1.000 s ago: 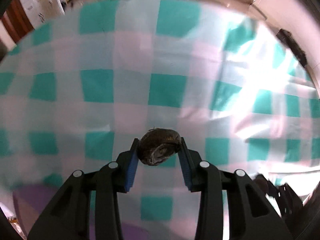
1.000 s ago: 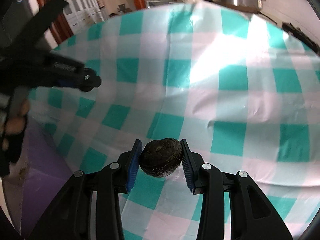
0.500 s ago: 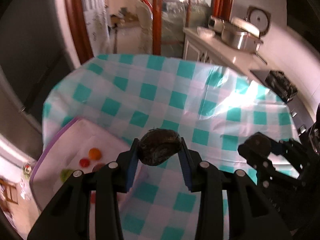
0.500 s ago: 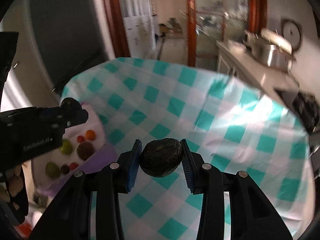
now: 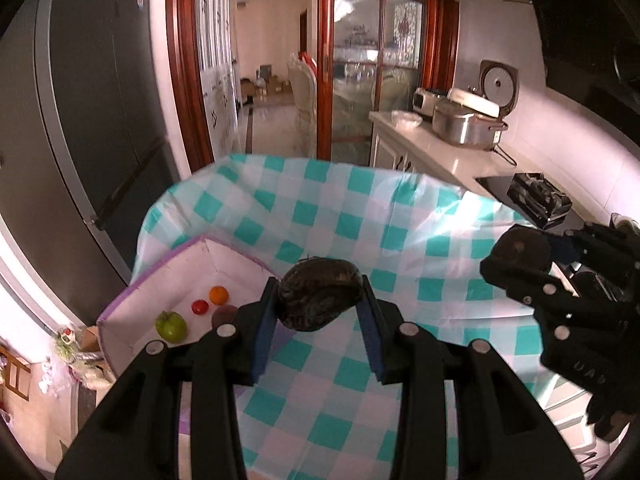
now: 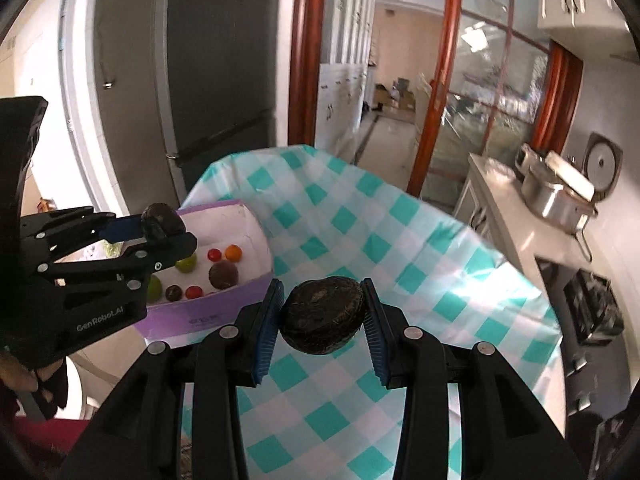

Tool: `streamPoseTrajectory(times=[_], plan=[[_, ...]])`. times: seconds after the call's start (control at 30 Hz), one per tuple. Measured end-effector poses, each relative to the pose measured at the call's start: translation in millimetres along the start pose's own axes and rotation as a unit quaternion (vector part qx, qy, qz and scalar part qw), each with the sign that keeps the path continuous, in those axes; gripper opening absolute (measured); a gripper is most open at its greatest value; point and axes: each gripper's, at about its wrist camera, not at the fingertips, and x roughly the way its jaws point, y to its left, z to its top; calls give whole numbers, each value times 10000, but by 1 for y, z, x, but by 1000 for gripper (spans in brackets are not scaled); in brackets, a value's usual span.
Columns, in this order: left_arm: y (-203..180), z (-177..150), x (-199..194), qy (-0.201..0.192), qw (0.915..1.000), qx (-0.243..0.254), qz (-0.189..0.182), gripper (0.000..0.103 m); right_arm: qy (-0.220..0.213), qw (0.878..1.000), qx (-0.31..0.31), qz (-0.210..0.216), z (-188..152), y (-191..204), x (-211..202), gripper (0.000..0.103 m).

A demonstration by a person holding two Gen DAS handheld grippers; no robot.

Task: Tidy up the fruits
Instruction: 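Carry both mangosteens into the box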

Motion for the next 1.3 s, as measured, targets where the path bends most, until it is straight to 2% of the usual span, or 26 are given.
streamPoseTrajectory(times=[0.33, 0.53, 0.7, 0.8, 1.07, 1.3], plan=[[3, -4, -42, -333, 9993, 78, 158, 39, -297, 9994, -190, -9, 7, -13, -45, 39], [14, -15, -57, -414, 9987, 126, 251, 39, -246, 9993, -269, -5, -2, -9, -52, 39], [35, -32, -61, -309, 9993, -55, 222, 39, -42, 9997, -225, 113, -24, 2, -43, 39], [50, -43, -51, -157, 9996, -171, 182, 39, 159, 9994, -208, 204, -35, 10, -27, 39], [89, -78, 0, 560, 9975, -400, 164, 39, 754, 9950, -316, 572, -41, 45, 31, 39], [139, -105, 47, 1116, 9914, -612, 286, 39, 1419, 9808, -722, 1127, -41, 105, 108, 39]])
